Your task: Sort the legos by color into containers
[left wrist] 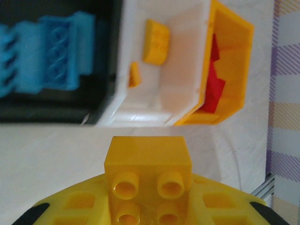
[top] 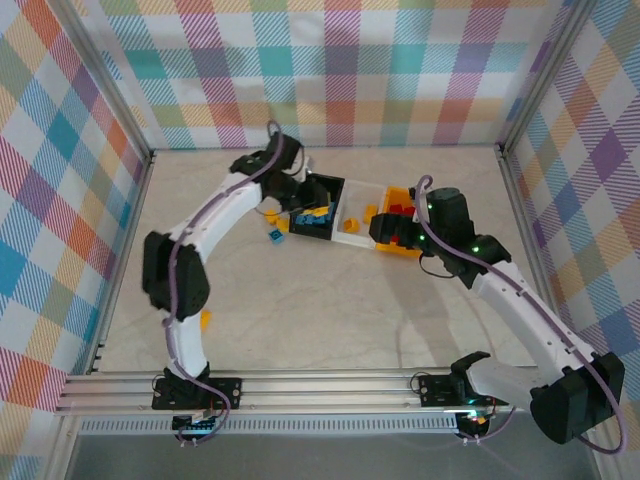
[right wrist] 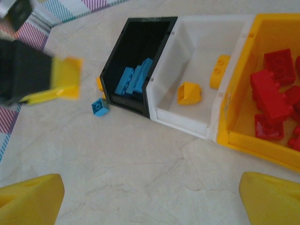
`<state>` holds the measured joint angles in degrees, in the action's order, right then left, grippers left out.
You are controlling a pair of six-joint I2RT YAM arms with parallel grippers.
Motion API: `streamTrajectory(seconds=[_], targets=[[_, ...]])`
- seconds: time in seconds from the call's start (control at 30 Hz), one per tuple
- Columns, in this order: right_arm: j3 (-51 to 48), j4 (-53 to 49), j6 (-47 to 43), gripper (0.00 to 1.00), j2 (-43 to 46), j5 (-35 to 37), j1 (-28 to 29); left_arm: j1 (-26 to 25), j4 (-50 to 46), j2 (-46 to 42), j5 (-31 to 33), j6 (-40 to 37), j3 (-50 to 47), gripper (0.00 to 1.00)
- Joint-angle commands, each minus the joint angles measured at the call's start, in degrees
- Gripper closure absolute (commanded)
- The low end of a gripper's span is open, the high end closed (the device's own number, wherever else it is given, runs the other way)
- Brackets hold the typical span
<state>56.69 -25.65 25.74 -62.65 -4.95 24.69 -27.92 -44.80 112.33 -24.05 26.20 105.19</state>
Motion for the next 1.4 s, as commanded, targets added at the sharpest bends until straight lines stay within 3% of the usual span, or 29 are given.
streamTrajectory(seconds=[0.0, 0.3, 0.4, 0.7, 0.9, 1.0, 1.1, 1.2, 1.37], targets=[[-1.96, -2.62, 1.57, 0.04, 3.03, -0.74, 0.13, -2.19, -0.64, 7.26, -1.32, 3.44, 8.89, 0.7], [-4.92, -5.17, 2.35, 0.03, 9.69, 1.03, 0.1, -4.66, -6.96, 26.46, 1.03, 3.57, 31.94, 0.68], [-4.75, -6.38, 1.79, 0.03, 10.38, 1.19, 0.17, -4.94, -8.11, 29.66, 0.84, 4.11, 36.09, 0.55], [-4.75, -5.89, 1.0, 0.02, 9.11, 0.15, 0.17, -5.04, -9.49, 27.31, 1.69, 3.38, 36.62, 0.38], [-1.98, -5.21, -1.65, 0.02, 3.45, -5.23, 0.1, -4.69, -15.68, 20.97, 5.41, -0.44, 35.61, 0.36], [0.52, -4.47, -2.68, 0.03, -2.03, -10.85, 0.35, -2.9, -18.54, 12.9, 8.6, -2.38, 28.39, 0.35], [2.92, -2.09, -3.65, 0.03, -7.66, -14.88, 2.05, 0.56, -16.93, 1.27, 10.15, -1.65, 13.64, 0.35], [6.25, -0.71, -5.1, 0.03, -13.2, -15.89, 5.0, 5.27, -15.9, -10.93, 11.28, 0.65, -1.17, 0.34], [11.4, 0.94, -5.95, 0.03, -21.41, -16.69, 9.97, 11.87, -22.86, -26.64, 19.06, 4.31, -18.71, 0.3]])
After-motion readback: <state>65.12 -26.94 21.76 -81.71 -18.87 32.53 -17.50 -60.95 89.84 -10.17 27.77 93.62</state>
